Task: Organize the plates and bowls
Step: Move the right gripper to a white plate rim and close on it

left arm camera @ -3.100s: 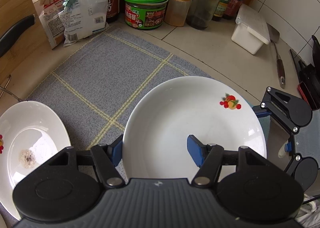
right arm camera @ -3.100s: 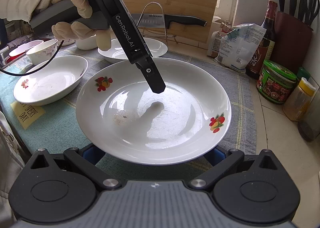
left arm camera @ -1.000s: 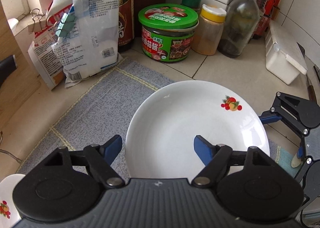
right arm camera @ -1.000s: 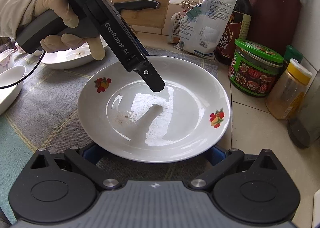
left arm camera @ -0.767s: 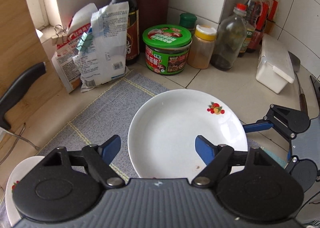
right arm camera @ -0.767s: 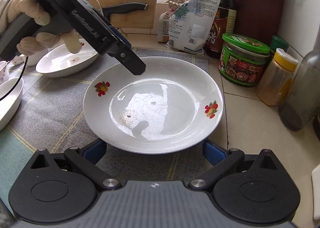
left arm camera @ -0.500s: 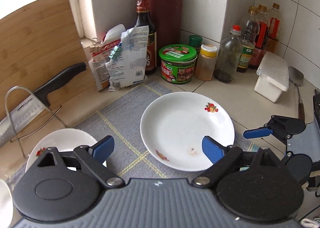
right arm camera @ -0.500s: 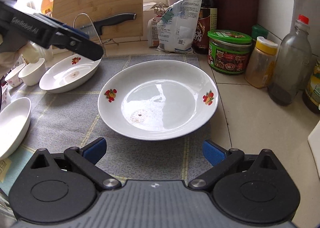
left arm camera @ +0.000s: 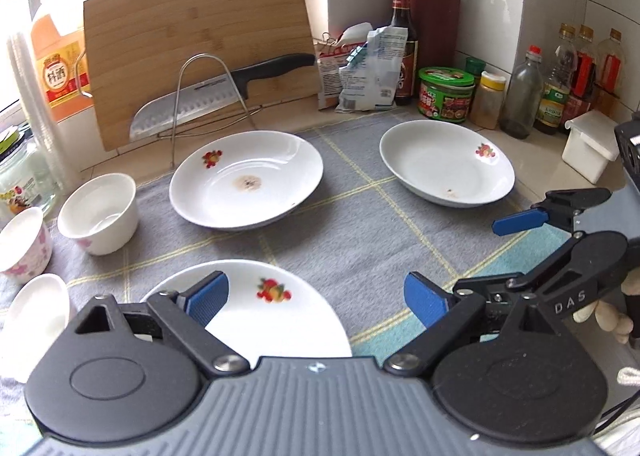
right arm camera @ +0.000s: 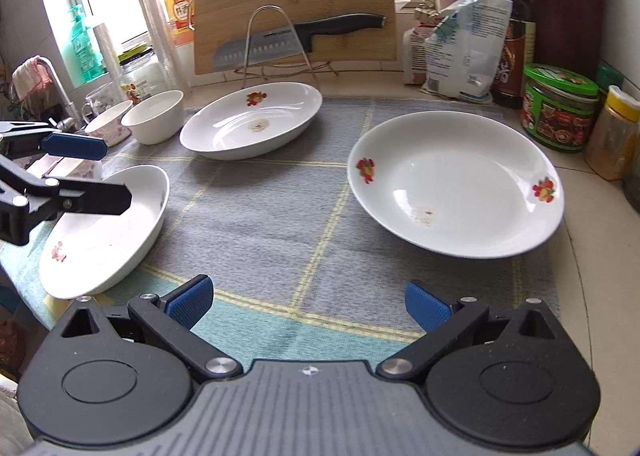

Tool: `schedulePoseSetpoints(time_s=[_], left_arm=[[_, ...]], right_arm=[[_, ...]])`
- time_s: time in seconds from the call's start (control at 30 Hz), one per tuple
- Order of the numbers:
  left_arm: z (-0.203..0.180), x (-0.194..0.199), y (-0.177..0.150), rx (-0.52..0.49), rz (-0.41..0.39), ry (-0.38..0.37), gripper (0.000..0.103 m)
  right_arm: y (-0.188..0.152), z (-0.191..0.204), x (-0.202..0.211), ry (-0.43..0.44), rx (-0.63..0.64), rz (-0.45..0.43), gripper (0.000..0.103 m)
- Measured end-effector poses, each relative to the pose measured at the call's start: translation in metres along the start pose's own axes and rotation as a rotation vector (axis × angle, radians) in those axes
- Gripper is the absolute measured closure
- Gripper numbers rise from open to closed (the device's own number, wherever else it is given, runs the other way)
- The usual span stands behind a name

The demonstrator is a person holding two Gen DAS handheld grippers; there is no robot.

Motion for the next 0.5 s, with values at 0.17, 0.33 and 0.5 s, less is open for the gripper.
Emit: schedulePoseSetpoints(time_s=[0.17,0.33,0.5], left_arm=[[0.029,0.015,-0.029,0.027,0.019,0.016,0.009],[0.054,0.024,-0.054,0.031,0.051,0.001,0.009],[0.075,0.03,-0.081,-0.015,0.106,0.008,0.009]], right_arm=[[0.008,0.032,-0.013,0.04,0.016,0.019,0.0],[0.011,0.063,-0.026,0.058,0.06,0.05,0.0],[0.016,0.085,-0.033,0.092,0.069,0.067,0.0]])
Point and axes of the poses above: each gripper's, at about its wrist camera, not at the fingertips, and x roughly against the way its jaws point, z to its left, y to its top, the point moved 8 cm from there along -x, roughly the way its jaws point, and after that the axes turned 6 degrees about z, right-handed, at the moved point
